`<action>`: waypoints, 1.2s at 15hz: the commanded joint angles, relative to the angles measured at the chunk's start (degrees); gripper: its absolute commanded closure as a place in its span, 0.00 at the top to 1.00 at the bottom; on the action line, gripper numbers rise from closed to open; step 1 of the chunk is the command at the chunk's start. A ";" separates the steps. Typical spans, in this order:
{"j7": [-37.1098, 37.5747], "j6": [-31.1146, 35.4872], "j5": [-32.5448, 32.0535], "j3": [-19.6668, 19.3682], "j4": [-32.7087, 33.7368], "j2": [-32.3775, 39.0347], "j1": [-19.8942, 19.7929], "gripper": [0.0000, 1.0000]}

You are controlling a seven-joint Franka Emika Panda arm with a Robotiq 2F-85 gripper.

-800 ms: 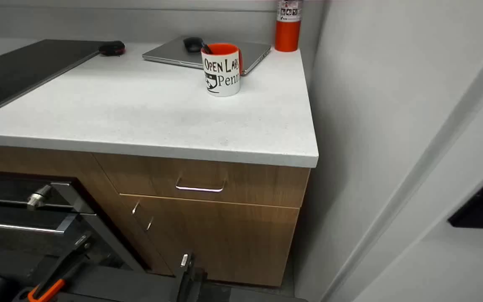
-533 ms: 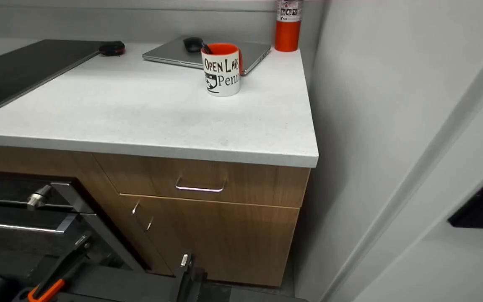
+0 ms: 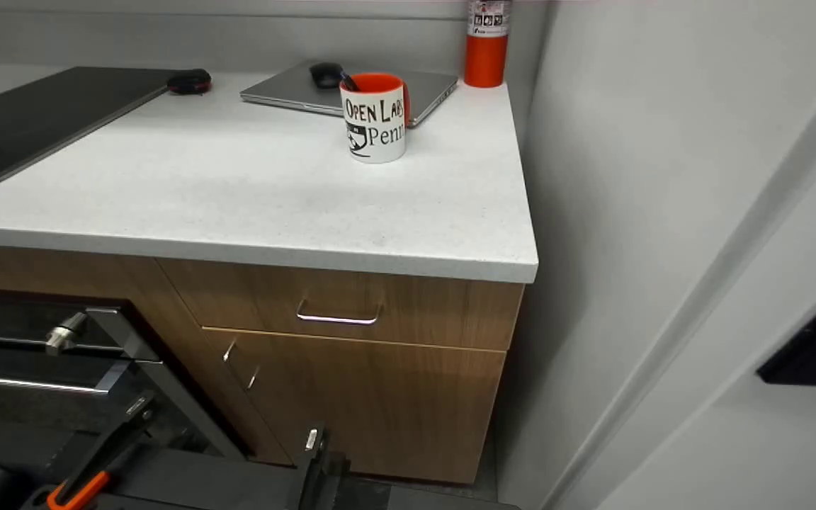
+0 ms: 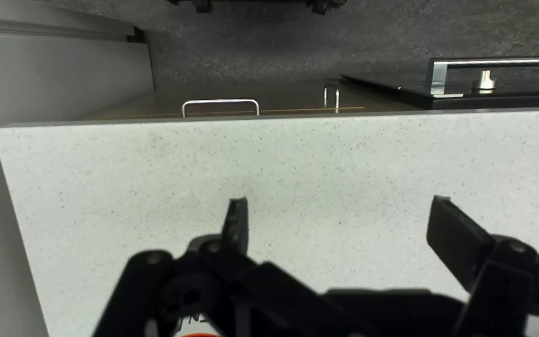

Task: Remove the pen from the cup and put it on the table

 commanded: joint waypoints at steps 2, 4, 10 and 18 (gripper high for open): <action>1.85 2.28 -0.68 0.92 -0.35 0.75 -0.59 1.00; 4.77 7.37 -0.62 2.13 -1.06 3.07 -0.76 1.00; 16.13 25.68 -3.83 6.82 -0.82 14.74 -2.37 1.00; 18.19 26.37 -4.95 5.92 -0.05 18.30 -2.32 1.00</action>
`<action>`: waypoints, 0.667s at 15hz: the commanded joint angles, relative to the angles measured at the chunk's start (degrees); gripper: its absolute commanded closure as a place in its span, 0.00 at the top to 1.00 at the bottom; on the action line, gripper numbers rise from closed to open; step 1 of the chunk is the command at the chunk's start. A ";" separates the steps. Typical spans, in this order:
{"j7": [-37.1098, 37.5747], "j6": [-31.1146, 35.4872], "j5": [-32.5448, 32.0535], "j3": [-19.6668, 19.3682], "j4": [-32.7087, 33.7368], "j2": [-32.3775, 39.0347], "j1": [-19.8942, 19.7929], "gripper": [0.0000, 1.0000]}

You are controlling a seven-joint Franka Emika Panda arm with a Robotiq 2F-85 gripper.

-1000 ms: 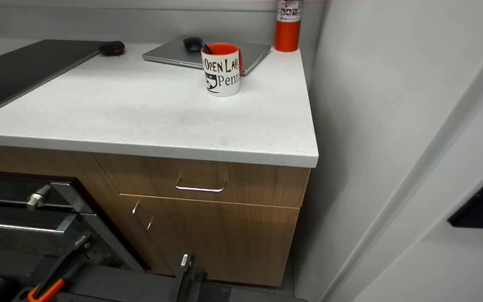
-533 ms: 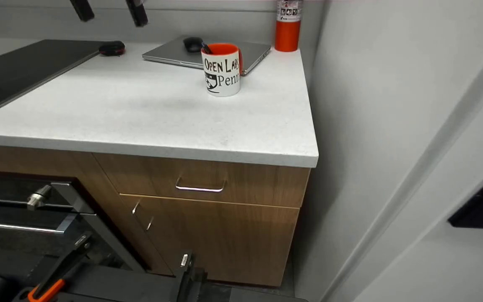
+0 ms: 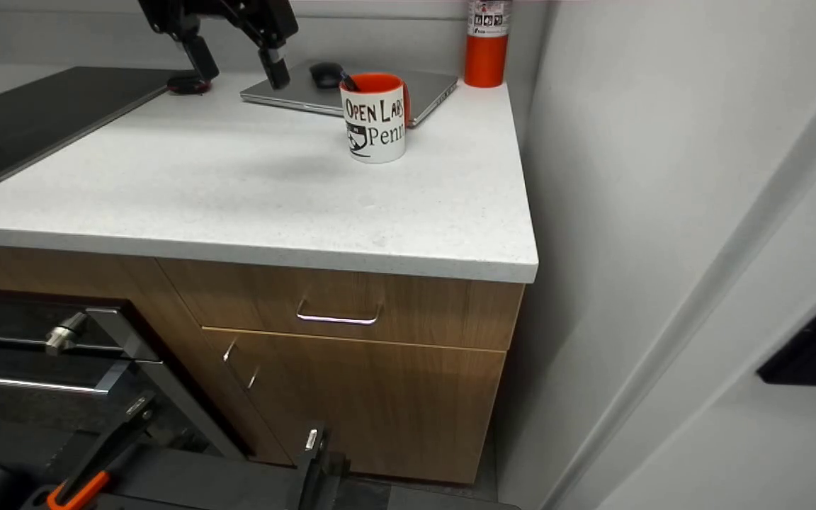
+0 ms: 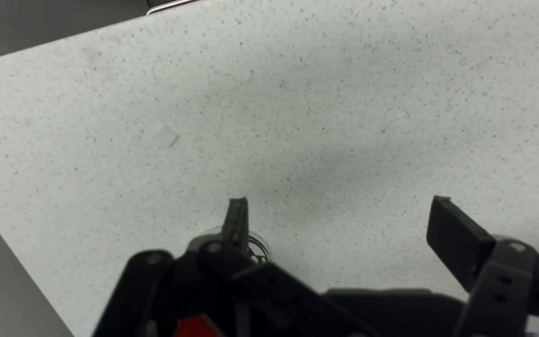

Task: Remove the pen from the cup and put it on the table

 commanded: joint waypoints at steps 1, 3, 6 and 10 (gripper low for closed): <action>4.56 1.66 -2.26 0.25 0.37 1.08 -0.63 1.00; 8.81 3.41 -3.59 0.26 1.51 3.31 -1.91 1.00; 14.76 5.12 -6.05 -0.49 4.04 7.06 -3.86 1.00; 25.90 6.58 -13.17 -1.44 8.11 11.23 -5.44 1.00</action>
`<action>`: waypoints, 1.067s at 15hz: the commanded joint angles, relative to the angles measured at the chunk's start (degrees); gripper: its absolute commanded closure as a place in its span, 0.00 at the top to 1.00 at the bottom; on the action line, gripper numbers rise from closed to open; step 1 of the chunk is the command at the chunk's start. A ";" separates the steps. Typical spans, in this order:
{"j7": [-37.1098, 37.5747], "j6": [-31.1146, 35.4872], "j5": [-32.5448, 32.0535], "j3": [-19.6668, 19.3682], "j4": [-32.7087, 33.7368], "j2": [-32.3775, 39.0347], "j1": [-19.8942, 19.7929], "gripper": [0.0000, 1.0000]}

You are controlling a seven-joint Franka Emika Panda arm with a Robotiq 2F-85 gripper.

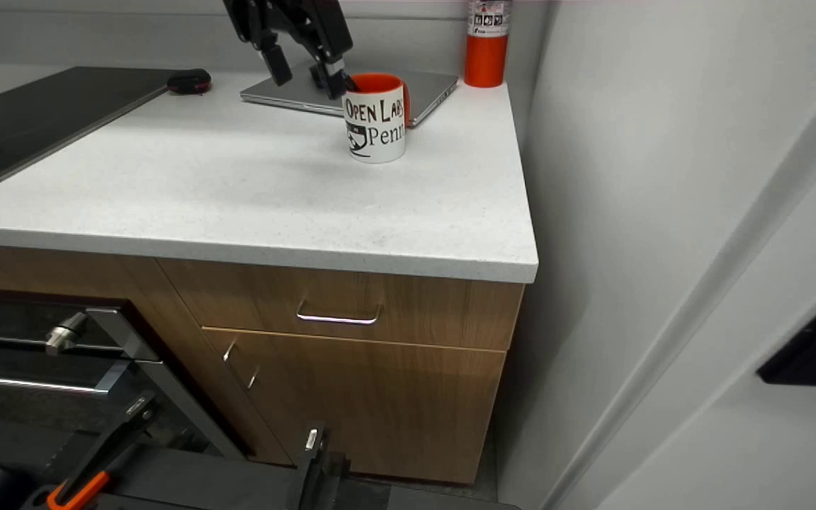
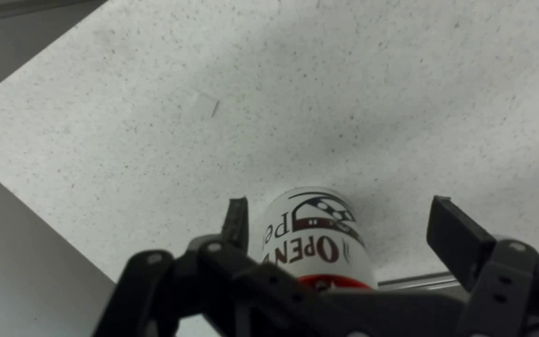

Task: Remove the pen from the cup and put it on the table

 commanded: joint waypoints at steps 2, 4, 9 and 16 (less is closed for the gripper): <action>13.00 0.10 -8.29 -1.54 6.37 5.24 -0.39 1.00; 14.18 -2.03 -8.57 -2.62 7.74 5.39 0.36 1.00; 12.79 0.43 -7.14 -3.47 6.17 4.99 1.08 1.00; 10.09 1.35 -4.40 -4.41 5.93 4.15 1.36 1.00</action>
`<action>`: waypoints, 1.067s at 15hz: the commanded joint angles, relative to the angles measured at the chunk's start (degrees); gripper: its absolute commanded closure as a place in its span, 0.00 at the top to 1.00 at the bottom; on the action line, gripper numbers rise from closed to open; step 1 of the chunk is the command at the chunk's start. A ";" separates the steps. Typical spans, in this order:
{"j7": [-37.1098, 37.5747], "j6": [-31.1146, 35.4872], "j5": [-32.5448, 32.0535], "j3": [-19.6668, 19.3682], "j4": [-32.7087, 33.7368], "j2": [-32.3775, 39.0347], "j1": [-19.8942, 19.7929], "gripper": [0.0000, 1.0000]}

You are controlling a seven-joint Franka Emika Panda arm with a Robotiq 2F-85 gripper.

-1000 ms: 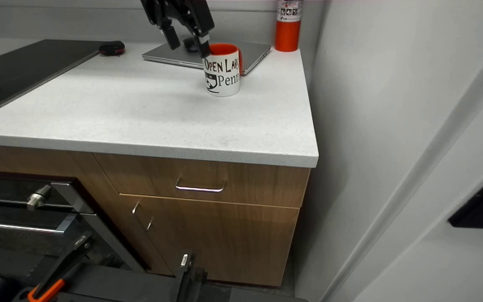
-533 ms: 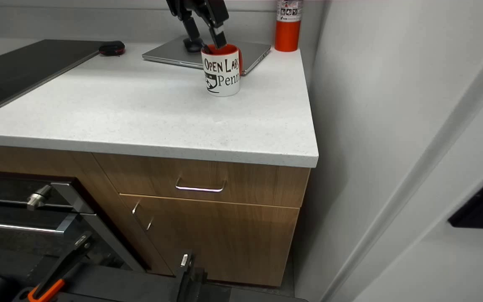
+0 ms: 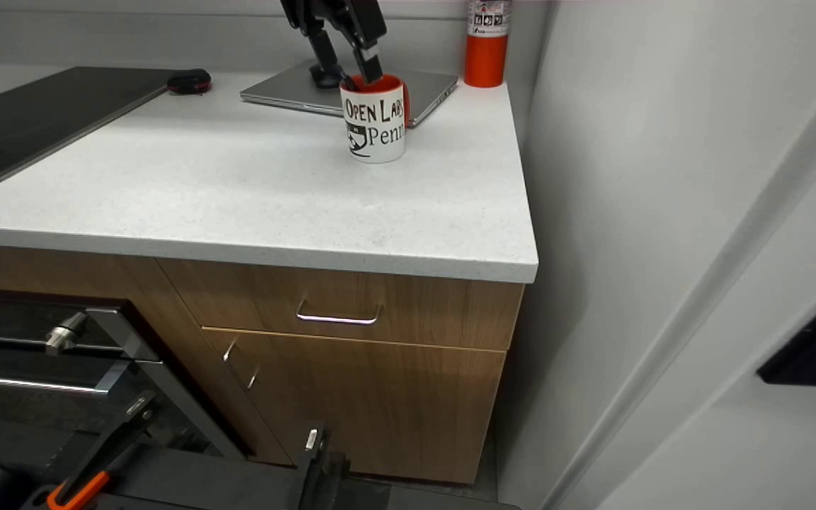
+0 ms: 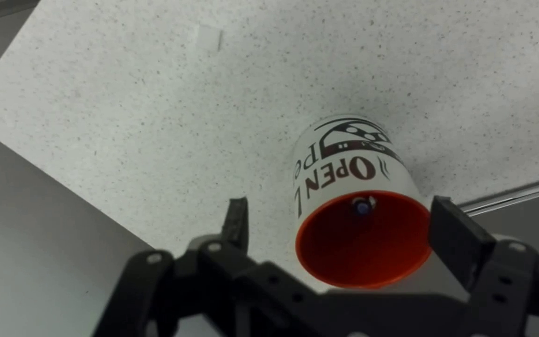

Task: Remove the pen from the cup and put it on the table

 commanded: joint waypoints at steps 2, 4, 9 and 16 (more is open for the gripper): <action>-3.43 0.88 4.86 -1.46 0.52 -0.03 1.40 1.00; -5.65 1.01 8.09 -1.41 0.44 -0.14 1.76 1.00; -8.35 0.85 12.22 -1.41 0.83 -0.11 2.20 1.00; -9.32 2.05 14.55 -1.47 0.58 0.27 2.29 0.33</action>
